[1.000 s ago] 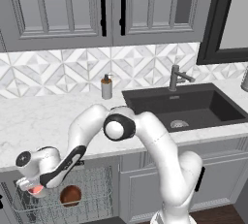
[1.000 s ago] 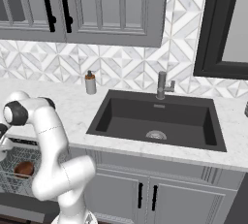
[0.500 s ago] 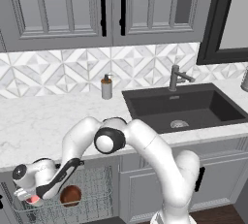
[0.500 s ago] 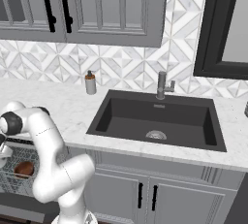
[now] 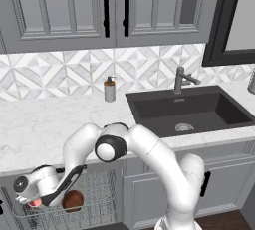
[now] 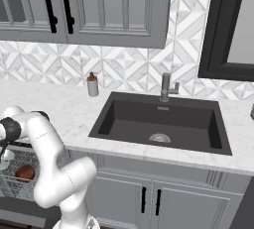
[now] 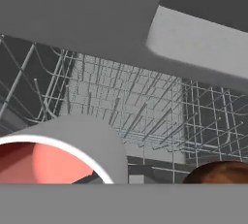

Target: Pick up the cup and bowl from the counter, place them in the dishwasher, and close the dishwasher door.

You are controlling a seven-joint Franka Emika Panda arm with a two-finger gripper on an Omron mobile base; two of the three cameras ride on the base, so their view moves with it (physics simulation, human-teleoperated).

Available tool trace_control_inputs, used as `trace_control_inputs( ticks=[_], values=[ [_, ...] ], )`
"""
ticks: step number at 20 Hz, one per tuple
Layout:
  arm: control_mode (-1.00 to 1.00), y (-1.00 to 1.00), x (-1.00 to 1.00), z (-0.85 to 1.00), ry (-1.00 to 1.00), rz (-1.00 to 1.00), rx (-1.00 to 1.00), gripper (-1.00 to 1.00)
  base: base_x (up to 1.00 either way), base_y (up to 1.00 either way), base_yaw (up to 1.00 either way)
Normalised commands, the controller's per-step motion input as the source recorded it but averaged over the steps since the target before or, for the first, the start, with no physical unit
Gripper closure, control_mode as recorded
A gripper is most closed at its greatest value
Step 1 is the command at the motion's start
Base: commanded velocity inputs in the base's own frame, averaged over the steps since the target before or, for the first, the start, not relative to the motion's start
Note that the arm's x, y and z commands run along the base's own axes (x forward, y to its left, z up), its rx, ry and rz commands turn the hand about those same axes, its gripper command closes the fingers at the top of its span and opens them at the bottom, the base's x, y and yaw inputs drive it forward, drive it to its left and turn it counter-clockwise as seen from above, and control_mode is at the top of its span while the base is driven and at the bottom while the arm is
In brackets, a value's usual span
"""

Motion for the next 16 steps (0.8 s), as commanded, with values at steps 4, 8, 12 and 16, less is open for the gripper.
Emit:
trace_control_inputs(
  ticks=[4,8,12,16],
  values=[
    [-1.00,0.12,0.35,-0.33,-0.14,0.00,0.00,1.00,0.00,0.00,0.00],
    [-1.00,0.18,0.40,-0.31,-0.04,0.00,0.00,1.00,0.00,0.00,0.00],
    [-1.00,0.17,0.46,-0.39,0.00,0.00,-0.01,1.00,0.00,0.00,0.00],
    [-1.00,0.12,0.42,-0.53,0.00,0.00,-0.03,1.00,0.00,0.00,0.00]
  ],
)
